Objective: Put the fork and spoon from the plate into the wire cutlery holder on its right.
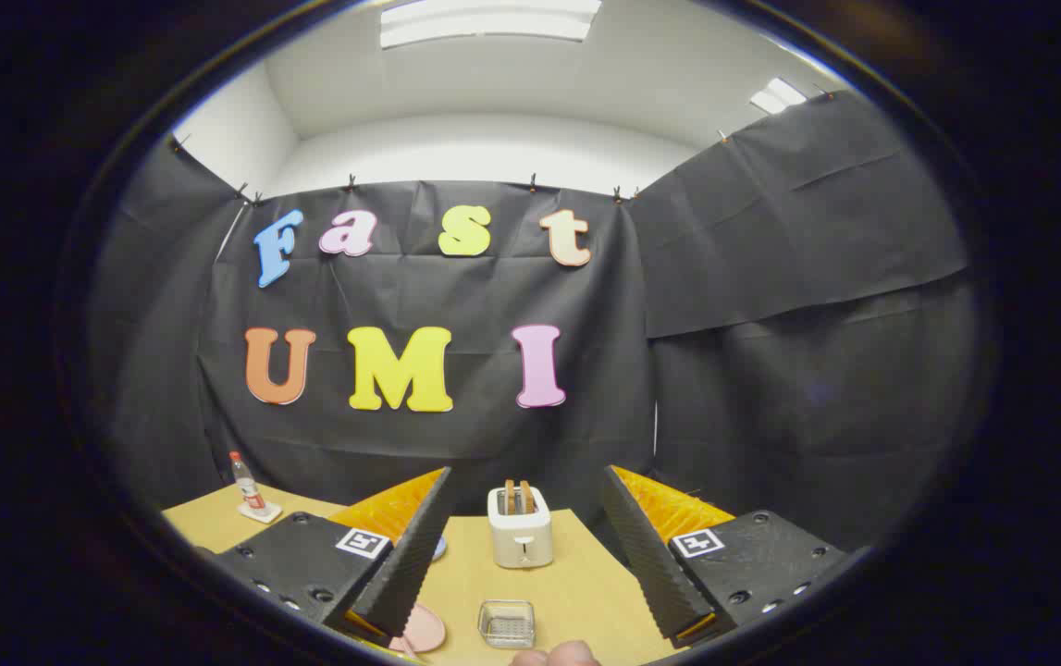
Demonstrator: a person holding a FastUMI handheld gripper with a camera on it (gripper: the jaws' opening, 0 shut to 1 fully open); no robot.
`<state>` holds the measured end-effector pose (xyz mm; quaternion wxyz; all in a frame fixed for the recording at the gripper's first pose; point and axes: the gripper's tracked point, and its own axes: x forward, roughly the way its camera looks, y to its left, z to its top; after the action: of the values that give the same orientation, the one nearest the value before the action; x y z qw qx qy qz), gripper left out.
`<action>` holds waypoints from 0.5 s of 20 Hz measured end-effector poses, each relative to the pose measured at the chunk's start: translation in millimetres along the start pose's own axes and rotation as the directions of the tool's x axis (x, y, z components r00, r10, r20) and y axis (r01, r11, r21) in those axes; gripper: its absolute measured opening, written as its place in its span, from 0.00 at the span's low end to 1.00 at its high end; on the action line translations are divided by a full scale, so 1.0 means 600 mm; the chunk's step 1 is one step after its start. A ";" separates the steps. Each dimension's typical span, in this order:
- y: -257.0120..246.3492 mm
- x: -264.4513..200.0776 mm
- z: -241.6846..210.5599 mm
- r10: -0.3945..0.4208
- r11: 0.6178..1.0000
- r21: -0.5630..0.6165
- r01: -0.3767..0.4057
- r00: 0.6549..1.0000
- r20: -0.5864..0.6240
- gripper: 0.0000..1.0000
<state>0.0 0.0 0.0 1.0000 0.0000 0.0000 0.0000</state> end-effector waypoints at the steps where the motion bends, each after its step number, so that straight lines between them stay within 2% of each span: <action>1: 0.005 -0.002 -0.001 0.012 1.000 -0.003 -0.012 1.000 -0.005 0.95; 10: 0.045 -0.016 -0.056 0.107 0.993 -0.052 -0.110 0.992 -0.061 0.95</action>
<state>-9.5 27.3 -33.3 0.9977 -0.0275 0.0290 0.0544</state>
